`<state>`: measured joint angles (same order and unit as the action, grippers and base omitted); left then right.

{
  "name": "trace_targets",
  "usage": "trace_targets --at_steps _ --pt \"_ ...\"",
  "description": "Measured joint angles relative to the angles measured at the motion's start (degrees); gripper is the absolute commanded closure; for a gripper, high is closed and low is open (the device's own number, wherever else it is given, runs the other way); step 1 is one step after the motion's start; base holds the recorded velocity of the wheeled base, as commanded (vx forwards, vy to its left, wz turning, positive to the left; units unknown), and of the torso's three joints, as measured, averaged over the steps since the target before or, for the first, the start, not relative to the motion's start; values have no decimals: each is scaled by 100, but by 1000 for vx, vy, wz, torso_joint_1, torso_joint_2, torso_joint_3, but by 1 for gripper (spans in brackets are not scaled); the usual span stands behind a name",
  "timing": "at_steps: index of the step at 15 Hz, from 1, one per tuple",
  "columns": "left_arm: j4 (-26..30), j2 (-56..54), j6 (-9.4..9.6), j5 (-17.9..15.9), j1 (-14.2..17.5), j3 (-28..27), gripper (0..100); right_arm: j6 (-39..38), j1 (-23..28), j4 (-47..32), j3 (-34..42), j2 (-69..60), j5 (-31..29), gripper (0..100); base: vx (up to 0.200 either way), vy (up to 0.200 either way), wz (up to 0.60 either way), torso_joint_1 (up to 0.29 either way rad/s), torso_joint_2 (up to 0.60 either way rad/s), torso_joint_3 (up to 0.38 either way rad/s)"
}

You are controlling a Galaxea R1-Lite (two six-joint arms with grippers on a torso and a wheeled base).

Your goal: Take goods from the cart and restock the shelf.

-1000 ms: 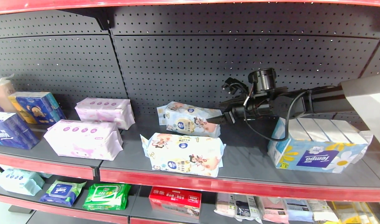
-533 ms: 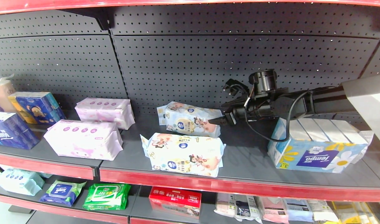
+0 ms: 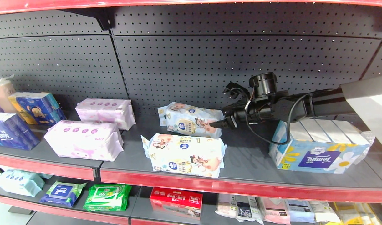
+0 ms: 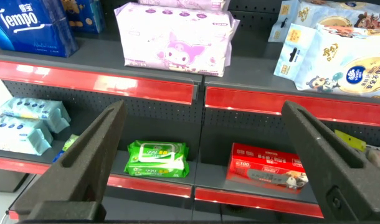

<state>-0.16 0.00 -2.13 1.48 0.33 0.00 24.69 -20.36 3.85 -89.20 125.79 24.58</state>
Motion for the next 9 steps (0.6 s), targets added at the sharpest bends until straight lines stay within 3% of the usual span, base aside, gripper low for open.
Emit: trace_targets --at_steps 9 --pt "0 0 0 -2 -2 0 0 -6 -78 0 -261 223 -115 0 0 0 0 0 0 0"
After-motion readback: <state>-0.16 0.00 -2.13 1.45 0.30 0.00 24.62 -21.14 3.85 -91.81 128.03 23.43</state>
